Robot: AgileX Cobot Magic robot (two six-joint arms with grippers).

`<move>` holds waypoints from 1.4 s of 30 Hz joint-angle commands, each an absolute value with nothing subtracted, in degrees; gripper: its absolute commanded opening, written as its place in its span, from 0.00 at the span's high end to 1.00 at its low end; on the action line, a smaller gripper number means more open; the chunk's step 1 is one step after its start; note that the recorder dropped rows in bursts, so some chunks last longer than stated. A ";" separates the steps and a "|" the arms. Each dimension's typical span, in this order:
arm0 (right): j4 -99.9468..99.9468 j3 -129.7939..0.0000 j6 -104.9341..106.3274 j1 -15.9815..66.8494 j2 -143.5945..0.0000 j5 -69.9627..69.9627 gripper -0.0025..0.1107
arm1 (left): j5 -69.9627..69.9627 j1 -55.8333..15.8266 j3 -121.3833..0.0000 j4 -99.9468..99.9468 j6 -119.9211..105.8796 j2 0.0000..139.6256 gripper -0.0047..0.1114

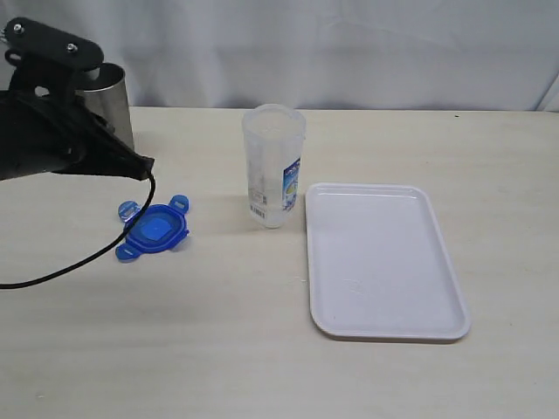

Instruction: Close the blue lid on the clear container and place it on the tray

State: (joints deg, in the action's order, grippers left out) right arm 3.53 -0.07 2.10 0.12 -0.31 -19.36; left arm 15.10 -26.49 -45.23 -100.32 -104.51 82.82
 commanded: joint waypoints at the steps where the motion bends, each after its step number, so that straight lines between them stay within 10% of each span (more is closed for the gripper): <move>1: 3.43 0.00 2.12 0.17 0.00 -19.40 0.94 | -2.79 -16.00 -43.42 -99.95 -97.14 84.59 0.96; 20: 3.43 0.00 2.12 0.17 0.00 -19.40 0.94 | -15.87 -5.98 -46.66 -99.71 -95.79 106.48 0.54; 42: 3.43 0.00 2.12 0.17 0.00 -19.40 0.94 | -12.93 -6.08 -54.76 -99.95 -103.25 114.50 0.55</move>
State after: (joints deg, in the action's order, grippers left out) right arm 3.53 -0.07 2.10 0.12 -0.31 -19.36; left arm -10.77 -5.98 -54.37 -100.11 -102.06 113.84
